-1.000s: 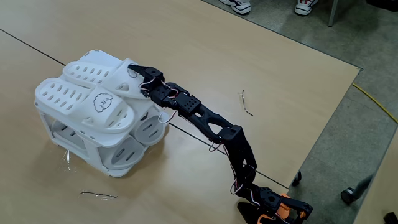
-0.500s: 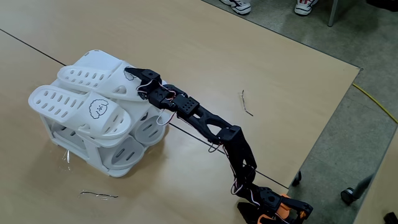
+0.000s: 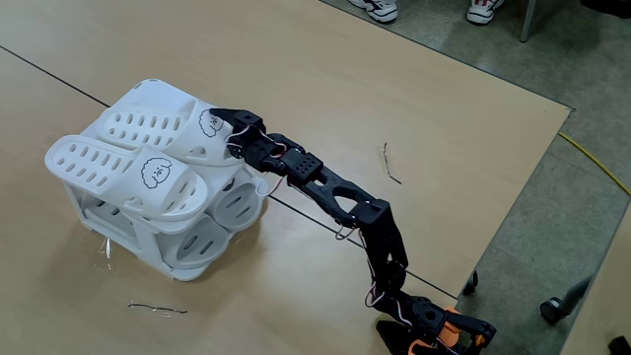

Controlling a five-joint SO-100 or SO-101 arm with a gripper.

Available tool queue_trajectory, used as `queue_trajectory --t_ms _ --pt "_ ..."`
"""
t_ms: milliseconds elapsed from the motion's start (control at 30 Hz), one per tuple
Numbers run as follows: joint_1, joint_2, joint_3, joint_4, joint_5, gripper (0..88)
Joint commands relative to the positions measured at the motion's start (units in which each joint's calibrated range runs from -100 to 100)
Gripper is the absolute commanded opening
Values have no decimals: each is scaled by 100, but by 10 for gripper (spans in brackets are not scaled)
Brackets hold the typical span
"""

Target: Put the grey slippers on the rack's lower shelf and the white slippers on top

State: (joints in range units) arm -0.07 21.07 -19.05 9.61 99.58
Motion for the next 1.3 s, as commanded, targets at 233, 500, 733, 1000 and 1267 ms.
queue_trajectory --t_ms 233,500,733,1000,1267 --pt "205 -1968 1440 -64 42 214" --pt "723 -3407 2974 -64 42 214" --pt "1077 -5258 4110 -159 42 19" --pt "929 -5847 8116 -7320 42 9" --pt "221 -9162 10958 -8373 42 7"
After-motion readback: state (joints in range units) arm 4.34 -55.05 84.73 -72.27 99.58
